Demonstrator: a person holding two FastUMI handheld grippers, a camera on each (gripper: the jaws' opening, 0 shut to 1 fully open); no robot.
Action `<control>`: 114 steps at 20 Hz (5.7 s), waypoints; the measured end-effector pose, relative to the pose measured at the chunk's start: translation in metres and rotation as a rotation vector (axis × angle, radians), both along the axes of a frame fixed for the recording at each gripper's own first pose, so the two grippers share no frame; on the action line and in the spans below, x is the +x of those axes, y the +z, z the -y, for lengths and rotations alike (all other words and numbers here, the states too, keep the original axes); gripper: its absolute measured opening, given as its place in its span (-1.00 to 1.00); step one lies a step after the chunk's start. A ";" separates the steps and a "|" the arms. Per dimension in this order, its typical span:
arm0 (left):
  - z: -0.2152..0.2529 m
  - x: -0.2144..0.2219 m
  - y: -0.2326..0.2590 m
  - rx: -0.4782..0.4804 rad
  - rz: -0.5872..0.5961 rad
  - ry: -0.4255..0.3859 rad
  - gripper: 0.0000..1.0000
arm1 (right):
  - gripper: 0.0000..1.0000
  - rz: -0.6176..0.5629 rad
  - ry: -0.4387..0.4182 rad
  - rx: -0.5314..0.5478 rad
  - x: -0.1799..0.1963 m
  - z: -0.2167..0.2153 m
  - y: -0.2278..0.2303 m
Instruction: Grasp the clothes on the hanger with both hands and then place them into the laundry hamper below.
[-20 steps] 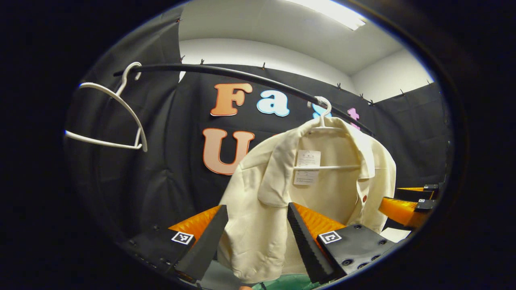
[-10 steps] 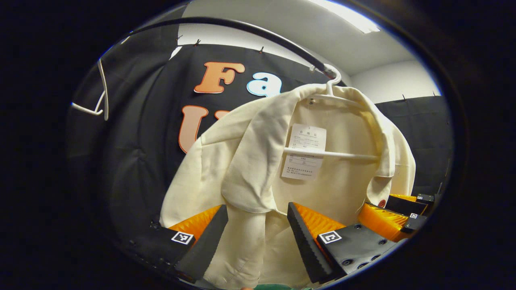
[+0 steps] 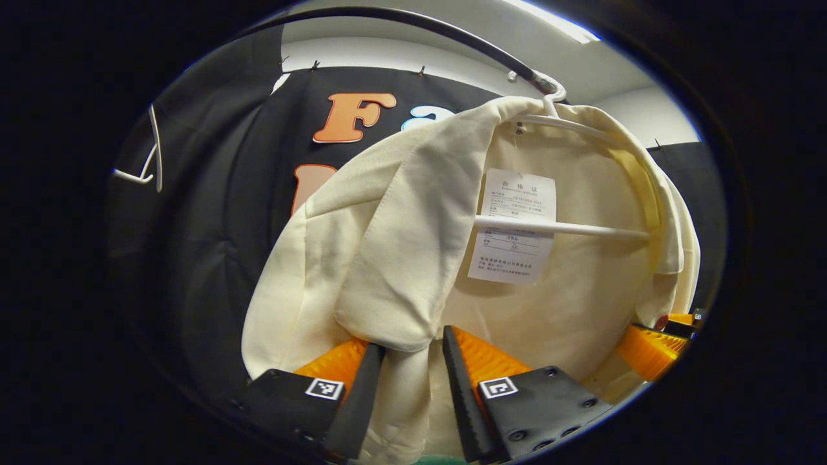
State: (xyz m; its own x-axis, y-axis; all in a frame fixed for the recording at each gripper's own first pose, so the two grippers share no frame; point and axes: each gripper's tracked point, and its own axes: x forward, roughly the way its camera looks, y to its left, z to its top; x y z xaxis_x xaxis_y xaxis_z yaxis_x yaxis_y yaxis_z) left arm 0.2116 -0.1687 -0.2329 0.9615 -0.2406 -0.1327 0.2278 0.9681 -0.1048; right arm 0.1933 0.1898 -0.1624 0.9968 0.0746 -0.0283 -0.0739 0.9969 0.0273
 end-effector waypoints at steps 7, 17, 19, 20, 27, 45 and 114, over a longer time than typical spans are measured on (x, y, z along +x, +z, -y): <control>-0.005 -0.013 0.013 -0.005 -0.029 -0.055 -0.86 | -0.86 -0.006 0.016 0.071 -0.017 0.014 0.016; -0.086 -0.057 0.108 0.078 0.094 0.066 -0.88 | -1.00 0.038 0.025 0.007 -0.076 0.045 0.082; -0.112 -0.063 0.132 0.073 0.124 0.101 -0.88 | -1.00 0.036 0.042 -0.007 -0.087 0.052 0.100; -0.121 -0.065 0.144 0.073 0.145 0.116 -0.87 | -1.00 0.036 0.050 -0.008 -0.092 0.056 0.111; -0.137 -0.064 0.182 0.091 0.179 0.141 -0.81 | -1.00 0.070 -0.006 -0.095 -0.095 0.105 0.179; -0.148 -0.014 0.194 0.236 0.224 0.201 -0.87 | -1.00 0.045 -0.211 -0.251 0.018 0.205 0.177; -0.006 -0.166 -0.251 0.207 -0.395 -0.052 -0.87 | -1.00 -0.535 0.038 0.098 -0.123 0.112 -0.369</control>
State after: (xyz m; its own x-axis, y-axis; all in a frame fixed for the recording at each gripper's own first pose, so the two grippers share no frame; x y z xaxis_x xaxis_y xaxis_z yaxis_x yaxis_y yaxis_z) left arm 0.0452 -0.1629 -0.4843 0.8151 -0.2167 -0.5373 0.2576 0.9662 0.0011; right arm 0.0698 0.0777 -0.5309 0.8417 0.1382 -0.5220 -0.0604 0.9847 0.1634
